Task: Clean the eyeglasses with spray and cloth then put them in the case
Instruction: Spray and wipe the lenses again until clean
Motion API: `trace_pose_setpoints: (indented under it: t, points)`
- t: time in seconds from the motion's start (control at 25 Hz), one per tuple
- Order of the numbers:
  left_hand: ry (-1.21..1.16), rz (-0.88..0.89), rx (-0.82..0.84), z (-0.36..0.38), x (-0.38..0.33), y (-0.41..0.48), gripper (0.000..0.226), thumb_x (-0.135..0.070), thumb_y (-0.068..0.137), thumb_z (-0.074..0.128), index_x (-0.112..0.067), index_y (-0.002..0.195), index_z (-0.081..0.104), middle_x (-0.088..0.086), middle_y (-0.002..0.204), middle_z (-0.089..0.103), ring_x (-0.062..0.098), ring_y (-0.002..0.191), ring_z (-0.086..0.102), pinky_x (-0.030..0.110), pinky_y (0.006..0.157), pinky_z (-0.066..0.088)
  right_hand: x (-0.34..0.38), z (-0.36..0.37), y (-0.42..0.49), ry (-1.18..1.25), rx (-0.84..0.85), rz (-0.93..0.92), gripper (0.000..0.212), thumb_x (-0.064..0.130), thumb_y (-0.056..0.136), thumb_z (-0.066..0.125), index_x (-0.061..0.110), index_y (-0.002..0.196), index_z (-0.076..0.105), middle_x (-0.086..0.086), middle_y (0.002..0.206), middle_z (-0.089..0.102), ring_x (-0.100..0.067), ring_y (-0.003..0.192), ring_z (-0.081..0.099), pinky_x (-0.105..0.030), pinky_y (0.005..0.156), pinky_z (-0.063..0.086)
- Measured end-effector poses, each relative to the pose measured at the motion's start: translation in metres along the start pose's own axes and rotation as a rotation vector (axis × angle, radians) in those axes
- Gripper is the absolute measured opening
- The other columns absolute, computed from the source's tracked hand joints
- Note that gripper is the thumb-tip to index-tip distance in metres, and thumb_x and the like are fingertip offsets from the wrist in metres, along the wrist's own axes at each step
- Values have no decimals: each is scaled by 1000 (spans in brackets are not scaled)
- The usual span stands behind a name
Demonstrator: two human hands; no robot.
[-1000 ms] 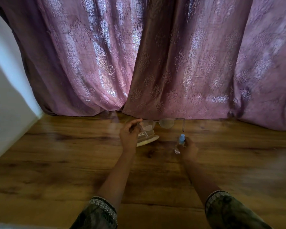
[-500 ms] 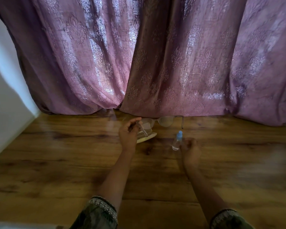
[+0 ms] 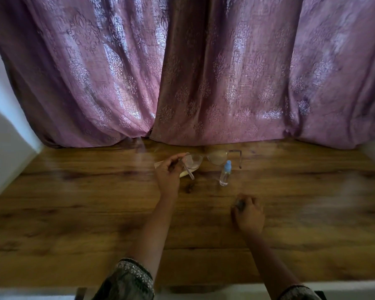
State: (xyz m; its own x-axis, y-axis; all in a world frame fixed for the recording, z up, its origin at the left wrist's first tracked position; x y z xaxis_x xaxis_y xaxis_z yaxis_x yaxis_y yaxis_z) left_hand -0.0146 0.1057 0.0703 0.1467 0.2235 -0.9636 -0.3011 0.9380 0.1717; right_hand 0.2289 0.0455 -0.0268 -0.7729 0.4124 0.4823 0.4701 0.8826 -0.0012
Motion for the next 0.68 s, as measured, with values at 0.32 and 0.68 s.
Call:
trace_pose_setpoints:
  t: [0.32, 0.68]
  points:
    - [-49, -20, 19, 5, 1, -3, 31, 1, 82, 61, -28, 82, 72, -5, 83, 72, 31, 90, 65, 54, 87, 52, 79, -57, -38, 467, -160, -455, 23, 11, 82, 65, 12, 106, 65, -7, 103, 67, -14, 84, 61, -26, 71, 52]
    - [-68, 60, 43, 22, -21, -11, 15, 4, 83, 59, -2, 95, 66, -1, 77, 68, 1, 67, 65, 14, 61, 52, 172, -100, -34, 490, -317, -685, 10, 11, 80, 68, 5, 88, 66, -8, 89, 65, -23, 79, 60, -32, 68, 51]
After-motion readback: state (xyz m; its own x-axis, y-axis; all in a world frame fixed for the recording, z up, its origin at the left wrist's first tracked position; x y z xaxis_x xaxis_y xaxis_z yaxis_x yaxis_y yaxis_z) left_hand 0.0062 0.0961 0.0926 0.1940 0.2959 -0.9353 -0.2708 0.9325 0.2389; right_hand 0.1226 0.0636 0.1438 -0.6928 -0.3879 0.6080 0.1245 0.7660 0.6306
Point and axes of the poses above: each hand's wrist, its own y-axis towards the middle knuckle, its own z-axis out of the palm, x = y × z, the point moved 5 cm from there along y, towards the middle knuckle
